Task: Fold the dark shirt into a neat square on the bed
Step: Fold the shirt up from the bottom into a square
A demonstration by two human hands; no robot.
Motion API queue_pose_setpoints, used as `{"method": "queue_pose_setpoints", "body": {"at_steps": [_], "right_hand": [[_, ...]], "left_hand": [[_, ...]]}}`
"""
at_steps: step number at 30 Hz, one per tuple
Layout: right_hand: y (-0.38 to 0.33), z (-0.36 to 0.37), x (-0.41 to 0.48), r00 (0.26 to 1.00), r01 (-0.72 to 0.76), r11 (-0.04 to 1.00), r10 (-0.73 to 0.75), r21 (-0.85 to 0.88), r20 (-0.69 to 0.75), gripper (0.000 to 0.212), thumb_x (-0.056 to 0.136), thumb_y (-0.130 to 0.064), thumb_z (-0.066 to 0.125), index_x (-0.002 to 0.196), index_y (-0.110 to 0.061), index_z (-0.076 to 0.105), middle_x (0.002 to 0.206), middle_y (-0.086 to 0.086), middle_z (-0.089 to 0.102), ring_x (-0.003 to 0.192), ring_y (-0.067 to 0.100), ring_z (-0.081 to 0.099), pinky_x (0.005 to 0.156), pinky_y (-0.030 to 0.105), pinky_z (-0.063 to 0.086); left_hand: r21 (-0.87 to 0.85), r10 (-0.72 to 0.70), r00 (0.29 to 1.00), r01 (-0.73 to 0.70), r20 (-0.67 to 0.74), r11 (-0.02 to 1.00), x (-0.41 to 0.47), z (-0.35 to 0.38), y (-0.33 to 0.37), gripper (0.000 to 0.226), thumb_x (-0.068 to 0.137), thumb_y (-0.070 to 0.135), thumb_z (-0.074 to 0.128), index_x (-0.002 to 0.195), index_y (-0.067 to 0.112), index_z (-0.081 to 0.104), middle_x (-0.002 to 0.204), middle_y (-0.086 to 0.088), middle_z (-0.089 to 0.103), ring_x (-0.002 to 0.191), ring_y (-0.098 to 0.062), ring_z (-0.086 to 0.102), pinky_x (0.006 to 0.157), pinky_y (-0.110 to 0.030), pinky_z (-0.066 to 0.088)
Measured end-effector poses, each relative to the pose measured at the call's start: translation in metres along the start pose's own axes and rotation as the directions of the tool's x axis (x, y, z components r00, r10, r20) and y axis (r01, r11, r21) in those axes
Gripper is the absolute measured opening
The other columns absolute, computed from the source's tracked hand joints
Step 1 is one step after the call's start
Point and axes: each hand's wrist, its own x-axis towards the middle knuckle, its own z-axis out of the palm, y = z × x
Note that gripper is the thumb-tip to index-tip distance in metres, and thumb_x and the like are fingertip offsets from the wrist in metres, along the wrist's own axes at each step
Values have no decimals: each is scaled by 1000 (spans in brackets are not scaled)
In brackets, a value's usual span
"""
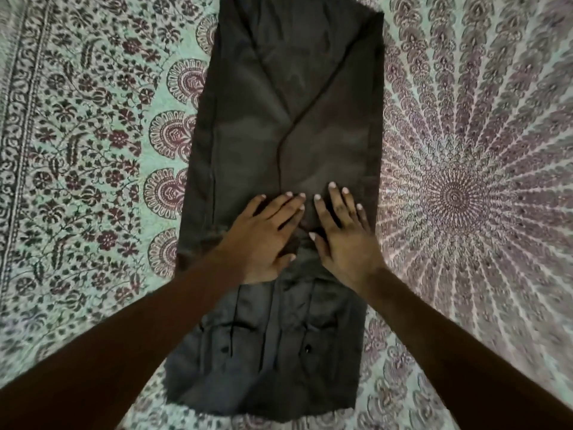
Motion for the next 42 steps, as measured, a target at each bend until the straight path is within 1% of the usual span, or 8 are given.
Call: {"method": "queue_pose_setpoints", "body": {"at_steps": [3, 9, 17, 25, 30, 33, 37, 42], "right_hand": [[-20, 14, -48, 999, -7, 1000, 7, 8, 37, 70, 104, -48, 42, 164, -16, 25, 173, 13, 7, 160, 34, 9, 127, 55, 21], [-41, 33, -117, 992, -122, 991, 120, 46, 45, 74, 103, -55, 44, 166, -26, 16, 173, 15, 0, 160, 38, 5, 127, 53, 14], [-41, 35, -158, 995, -68, 997, 65, 42, 73, 66, 105, -52, 40, 165, -30, 20, 174, 12, -5, 160, 36, 2, 128, 54, 18], [-26, 26, -172, 990, 59, 985, -79, 161, 120, 60, 107, -39, 38, 164, -30, 22, 174, 11, 4, 159, 36, 13, 127, 54, 23], [22, 15, -194, 963, 154, 988, -155, 23, 218, 114, 83, -5, 76, 165, -40, 3, 170, 5, -26, 157, 29, -10, 128, 49, 13], [47, 17, -205, 940, 273, 962, -265, -6, 213, 99, 91, -14, 69, 162, -48, 10, 173, 9, -17, 159, 40, -1, 121, 63, 32], [55, 21, -204, 919, 372, 922, -349, -109, 186, 72, 101, -39, 54, 162, -46, 16, 174, 11, -9, 159, 44, 3, 118, 68, 31], [32, 24, -195, 915, 402, 891, -382, -210, 132, 75, 94, -36, 48, 161, -49, 17, 174, 11, -1, 159, 42, 8, 120, 66, 23]], "left_hand": [[-28, -67, 995, 70, 80, 997, -20, 11, 4, 94, 95, 66, 39, 167, 19, 1, 175, 1, -12, 162, -25, -2, 128, -56, 13], [-54, -111, 992, 115, 64, 992, -27, 25, 12, 86, 101, 63, 32, 166, 22, -7, 174, 3, -18, 162, -24, -9, 128, -58, 6], [-37, -142, 990, 142, 7, 989, -82, 31, 52, 83, 101, 61, 39, 167, 20, 8, 170, -9, 20, 157, -35, 17, 122, -59, 23], [-127, -129, 988, 138, 82, 982, -107, 20, 58, 72, 104, 58, 31, 165, 24, 19, 172, -5, 16, 158, -32, 18, 119, -55, 28], [-101, -208, 976, 213, 59, 972, -167, 13, 38, 77, 80, 21, 74, 151, 28, 47, 161, -10, 34, 138, -40, 41, 101, -59, 47], [-57, -218, 961, 231, 171, 971, -216, 26, 8, 96, 77, 8, 80, 157, 38, 37, 172, 0, 20, 151, -37, 32, 112, -65, 39], [-61, -230, 954, 246, 191, 967, -252, 40, -20, 123, 68, -15, 64, 160, 52, 16, 175, 8, 5, 155, -36, 25, 109, -70, 42], [-27, -191, 978, 194, 87, 981, -238, 41, -13, 101, 77, -4, 67, 158, 48, 33, 168, -10, 27, 135, -48, 40, 100, -71, 48]]}}
